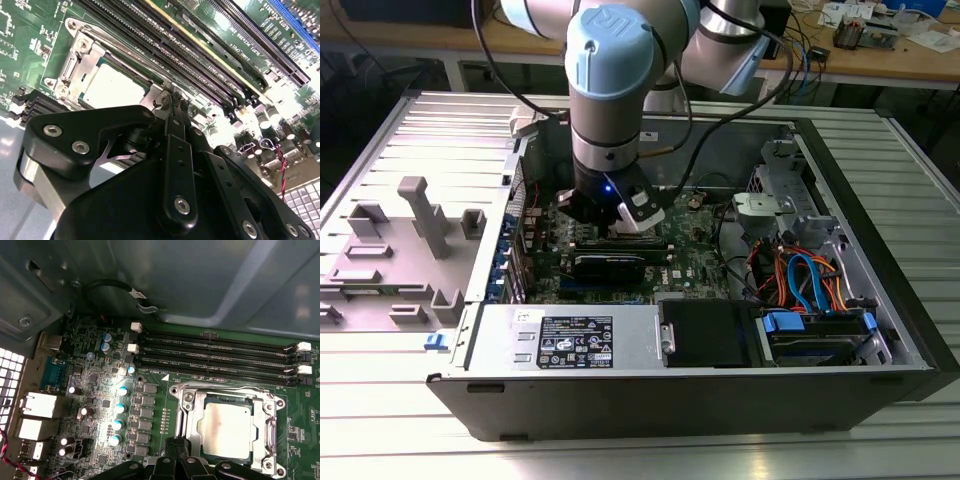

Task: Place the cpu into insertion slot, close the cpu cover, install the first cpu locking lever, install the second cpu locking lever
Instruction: 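Install the second cpu locking lever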

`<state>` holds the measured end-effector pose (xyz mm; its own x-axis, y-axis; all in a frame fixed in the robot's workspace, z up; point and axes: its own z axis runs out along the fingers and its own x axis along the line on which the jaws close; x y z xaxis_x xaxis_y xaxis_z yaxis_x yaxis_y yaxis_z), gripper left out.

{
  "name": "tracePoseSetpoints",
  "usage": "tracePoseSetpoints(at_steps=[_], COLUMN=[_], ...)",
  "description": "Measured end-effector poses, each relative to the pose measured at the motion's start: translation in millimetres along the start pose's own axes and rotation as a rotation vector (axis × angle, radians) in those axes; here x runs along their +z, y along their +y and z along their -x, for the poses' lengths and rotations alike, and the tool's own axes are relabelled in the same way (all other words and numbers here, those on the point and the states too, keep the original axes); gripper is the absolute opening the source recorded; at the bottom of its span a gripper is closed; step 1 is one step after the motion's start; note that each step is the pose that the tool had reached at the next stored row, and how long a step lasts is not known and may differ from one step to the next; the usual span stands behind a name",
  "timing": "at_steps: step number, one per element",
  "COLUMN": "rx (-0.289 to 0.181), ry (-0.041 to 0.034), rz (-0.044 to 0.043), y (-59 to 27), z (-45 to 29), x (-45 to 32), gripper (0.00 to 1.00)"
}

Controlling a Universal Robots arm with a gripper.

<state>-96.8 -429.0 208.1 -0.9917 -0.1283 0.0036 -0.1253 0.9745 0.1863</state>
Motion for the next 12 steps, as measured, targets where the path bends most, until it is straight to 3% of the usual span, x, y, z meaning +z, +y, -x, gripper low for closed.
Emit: tracePoseSetpoints(at_steps=[2,7,12], rx=[0.000,0.001,0.001], ry=[0.0005,0.0049,0.0052], rz=[-0.0040,-0.0383,-0.0420], y=[0.9,2.3,2.8], z=[0.0,0.0,0.1], x=[-3.3,-9.9,-11.7], gripper=[0.11,0.11,0.11])
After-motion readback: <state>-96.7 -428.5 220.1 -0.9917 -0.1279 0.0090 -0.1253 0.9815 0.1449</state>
